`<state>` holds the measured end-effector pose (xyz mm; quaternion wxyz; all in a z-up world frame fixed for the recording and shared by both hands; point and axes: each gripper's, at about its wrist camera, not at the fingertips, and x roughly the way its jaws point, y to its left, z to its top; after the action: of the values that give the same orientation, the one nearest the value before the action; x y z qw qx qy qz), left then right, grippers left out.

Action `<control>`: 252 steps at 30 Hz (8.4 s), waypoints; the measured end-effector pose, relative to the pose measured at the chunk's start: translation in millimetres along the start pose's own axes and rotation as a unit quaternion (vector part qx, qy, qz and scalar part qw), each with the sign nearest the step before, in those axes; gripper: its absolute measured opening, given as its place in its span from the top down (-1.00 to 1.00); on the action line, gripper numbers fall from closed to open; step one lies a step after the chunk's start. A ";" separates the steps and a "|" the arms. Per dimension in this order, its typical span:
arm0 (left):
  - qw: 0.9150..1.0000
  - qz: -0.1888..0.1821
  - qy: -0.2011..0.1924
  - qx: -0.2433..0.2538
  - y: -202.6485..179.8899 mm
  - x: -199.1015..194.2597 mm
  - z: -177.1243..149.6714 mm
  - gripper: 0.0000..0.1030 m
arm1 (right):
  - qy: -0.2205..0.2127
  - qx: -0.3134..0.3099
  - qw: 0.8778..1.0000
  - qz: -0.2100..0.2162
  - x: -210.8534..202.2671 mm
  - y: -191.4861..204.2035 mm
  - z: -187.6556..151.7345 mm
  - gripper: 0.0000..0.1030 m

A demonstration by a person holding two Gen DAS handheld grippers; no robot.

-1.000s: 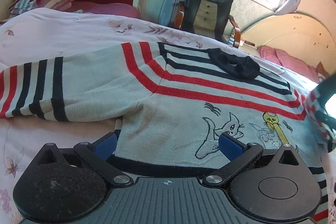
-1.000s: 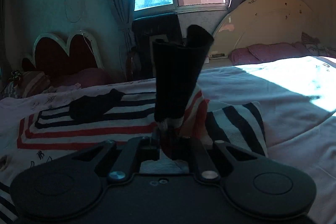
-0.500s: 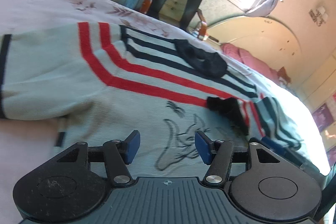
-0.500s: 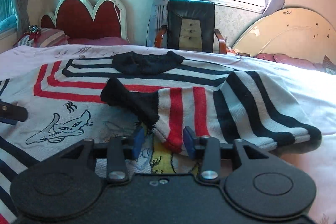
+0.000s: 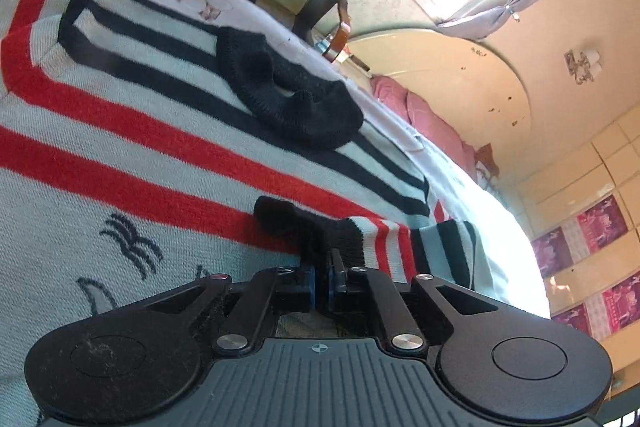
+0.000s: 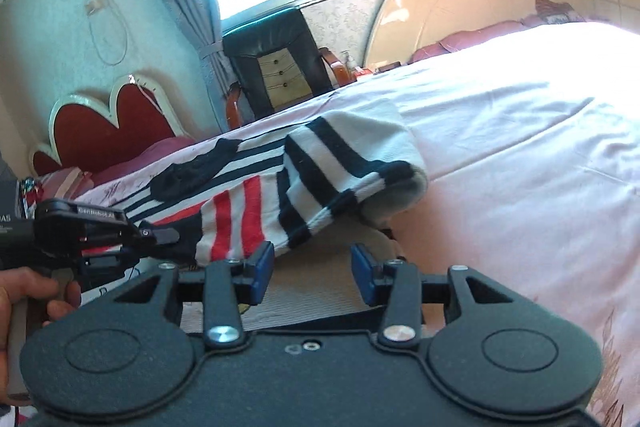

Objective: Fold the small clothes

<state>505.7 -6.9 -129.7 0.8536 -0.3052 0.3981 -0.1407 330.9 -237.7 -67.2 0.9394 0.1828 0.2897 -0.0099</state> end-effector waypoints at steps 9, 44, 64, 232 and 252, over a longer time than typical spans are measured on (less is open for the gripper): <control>0.997 0.044 -0.045 0.052 17.6 -46.3 23.0 0.90 | 0.016 0.247 0.964 0.099 29.9 -59.3 4.7 0.08; 0.991 0.093 -0.073 0.062 73.8 -62.6 -3.7 0.89 | 0.021 0.089 0.994 0.055 25.3 -61.4 23.0 0.29; 0.976 0.164 -0.131 0.057 63.7 -61.7 -14.6 0.90 | 0.053 0.017 0.995 0.079 146.0 -88.5 106.7 0.84; 0.953 0.207 -0.131 0.178 121.3 -115.6 -19.0 0.42 | 0.000 -0.182 0.981 0.061 53.9 92.1 51.3 0.84; 0.955 0.143 -0.151 0.213 62.3 -132.5 -12.5 0.38 | 0.050 -0.181 0.981 0.053 50.0 86.1 31.7 0.73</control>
<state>410.6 100.2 -96.7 0.9602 -0.0742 0.2646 -0.0509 400.4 -164.1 -41.2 0.9404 0.0257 0.3235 0.1019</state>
